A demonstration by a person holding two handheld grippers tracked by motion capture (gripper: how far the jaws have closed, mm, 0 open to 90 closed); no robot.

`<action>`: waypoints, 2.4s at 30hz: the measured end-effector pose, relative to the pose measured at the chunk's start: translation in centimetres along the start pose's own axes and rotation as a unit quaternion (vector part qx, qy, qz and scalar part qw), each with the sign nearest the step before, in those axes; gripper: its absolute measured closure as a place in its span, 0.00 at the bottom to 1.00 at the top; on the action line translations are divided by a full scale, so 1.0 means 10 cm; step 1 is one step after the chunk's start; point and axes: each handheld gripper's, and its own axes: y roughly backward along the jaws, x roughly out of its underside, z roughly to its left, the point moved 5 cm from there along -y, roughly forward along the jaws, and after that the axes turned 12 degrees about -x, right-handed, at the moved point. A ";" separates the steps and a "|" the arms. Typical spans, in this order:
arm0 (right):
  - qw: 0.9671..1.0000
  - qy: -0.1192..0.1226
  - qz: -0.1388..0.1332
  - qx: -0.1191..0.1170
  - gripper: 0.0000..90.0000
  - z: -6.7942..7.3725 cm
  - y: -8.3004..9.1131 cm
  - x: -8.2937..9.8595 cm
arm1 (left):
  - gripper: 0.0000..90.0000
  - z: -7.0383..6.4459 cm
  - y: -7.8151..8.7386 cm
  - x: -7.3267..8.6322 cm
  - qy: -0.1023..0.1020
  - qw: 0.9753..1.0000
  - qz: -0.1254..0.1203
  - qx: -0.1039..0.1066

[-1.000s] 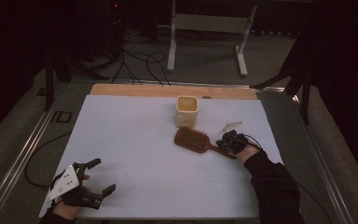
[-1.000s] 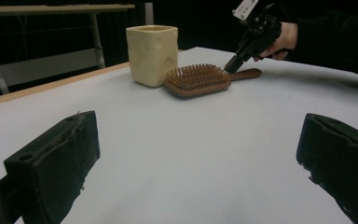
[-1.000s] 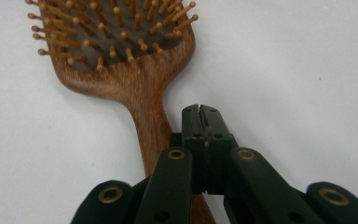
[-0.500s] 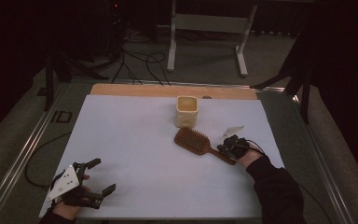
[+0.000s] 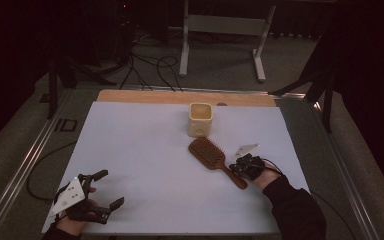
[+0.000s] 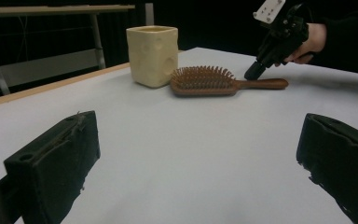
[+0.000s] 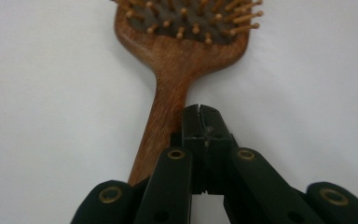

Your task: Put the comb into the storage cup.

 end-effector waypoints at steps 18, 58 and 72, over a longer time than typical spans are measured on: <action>0.999 -0.033 -0.014 0.015 1.00 -0.01 0.14 0.00 | 0.00 0.00 0.00 0.00 0.000 1.000 0.001 -0.001; 0.996 -0.072 0.059 -0.013 0.15 0.27 0.19 -0.40 | 0.00 0.01 0.00 0.00 0.005 1.000 0.001 0.001; 0.988 -0.123 0.089 -0.010 0.16 0.18 0.02 -0.44 | 0.00 0.01 0.00 0.01 0.004 1.000 0.002 0.002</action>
